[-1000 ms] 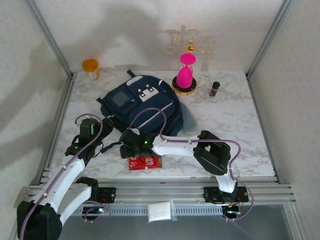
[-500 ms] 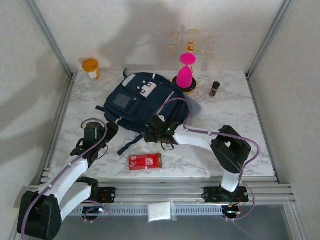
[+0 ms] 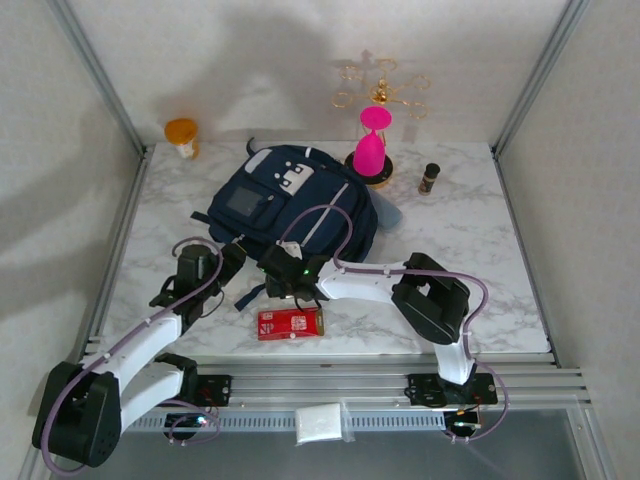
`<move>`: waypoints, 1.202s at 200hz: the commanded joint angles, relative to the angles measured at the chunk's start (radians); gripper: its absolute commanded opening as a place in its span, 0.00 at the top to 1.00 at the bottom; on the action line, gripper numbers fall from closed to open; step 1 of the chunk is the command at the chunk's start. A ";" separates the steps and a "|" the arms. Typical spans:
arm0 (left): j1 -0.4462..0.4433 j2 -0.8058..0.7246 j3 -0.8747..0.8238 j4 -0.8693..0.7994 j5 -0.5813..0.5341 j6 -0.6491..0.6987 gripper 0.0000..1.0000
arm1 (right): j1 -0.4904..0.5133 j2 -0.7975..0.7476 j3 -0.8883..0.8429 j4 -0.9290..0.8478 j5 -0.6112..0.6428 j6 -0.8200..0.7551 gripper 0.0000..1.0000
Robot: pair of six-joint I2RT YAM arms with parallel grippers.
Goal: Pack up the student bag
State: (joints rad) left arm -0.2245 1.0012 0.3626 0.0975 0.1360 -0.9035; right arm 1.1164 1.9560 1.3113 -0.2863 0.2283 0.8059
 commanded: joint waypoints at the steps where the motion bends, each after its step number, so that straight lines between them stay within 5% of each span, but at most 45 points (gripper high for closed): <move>1: -0.013 0.018 0.006 0.039 0.008 -0.008 0.26 | -0.015 -0.011 -0.060 0.130 0.023 -0.033 0.54; 85: -0.032 0.078 0.015 0.071 0.003 -0.011 0.25 | -0.034 0.020 -0.129 0.349 0.137 -0.111 0.67; 174: -0.050 0.113 0.021 0.082 -0.001 -0.008 0.24 | -0.044 0.058 -0.162 0.459 0.166 -0.159 0.58; 240: -0.060 0.143 0.033 0.092 0.001 -0.012 0.22 | -0.049 0.079 -0.163 0.569 0.197 -0.287 0.69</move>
State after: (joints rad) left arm -0.2749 1.1408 0.3660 0.1623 0.1360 -0.9077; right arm 1.0821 2.0281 1.1534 0.1925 0.3771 0.5854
